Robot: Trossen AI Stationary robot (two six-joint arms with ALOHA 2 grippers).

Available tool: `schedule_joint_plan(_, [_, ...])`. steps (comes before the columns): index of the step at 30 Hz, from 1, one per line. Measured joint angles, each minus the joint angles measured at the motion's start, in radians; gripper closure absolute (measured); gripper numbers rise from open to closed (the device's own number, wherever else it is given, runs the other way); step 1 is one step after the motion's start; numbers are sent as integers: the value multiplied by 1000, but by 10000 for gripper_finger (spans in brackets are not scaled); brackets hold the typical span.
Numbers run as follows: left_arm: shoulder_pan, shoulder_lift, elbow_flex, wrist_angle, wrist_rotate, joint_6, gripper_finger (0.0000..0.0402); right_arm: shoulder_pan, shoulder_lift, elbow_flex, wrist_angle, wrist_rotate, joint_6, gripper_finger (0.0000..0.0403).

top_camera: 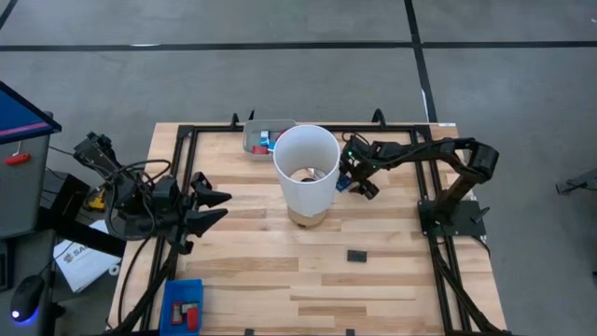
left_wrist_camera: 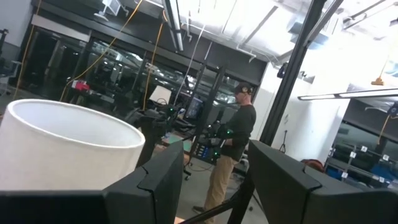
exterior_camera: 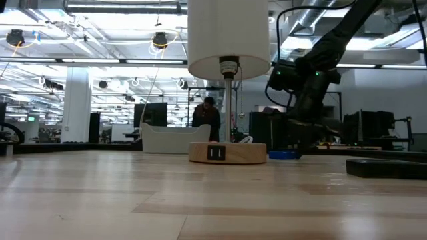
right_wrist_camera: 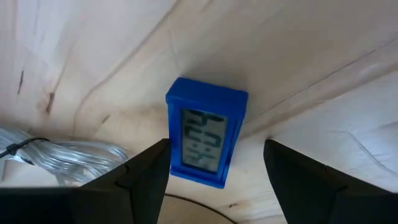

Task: Pick & Place Office items
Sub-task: Put the blue digital timer into the blue bin

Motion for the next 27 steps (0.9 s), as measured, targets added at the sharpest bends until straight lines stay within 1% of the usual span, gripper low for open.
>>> schedule_joint_plan(10, [0,0,0,2,0,-1,224,-13,0,0,-7,25,29,154])
schedule_joint_plan(17, [0,0,0,2,0,-1,224,-34,0,0,-10,26,19,154])
schedule_joint_plan(21, [0,0,0,2,0,-1,224,-34,-1,0,-17,45,19,154])
schedule_joint_plan(27, [0,0,0,10,1,-5,224,-34,29,3,-17,23,11,154])
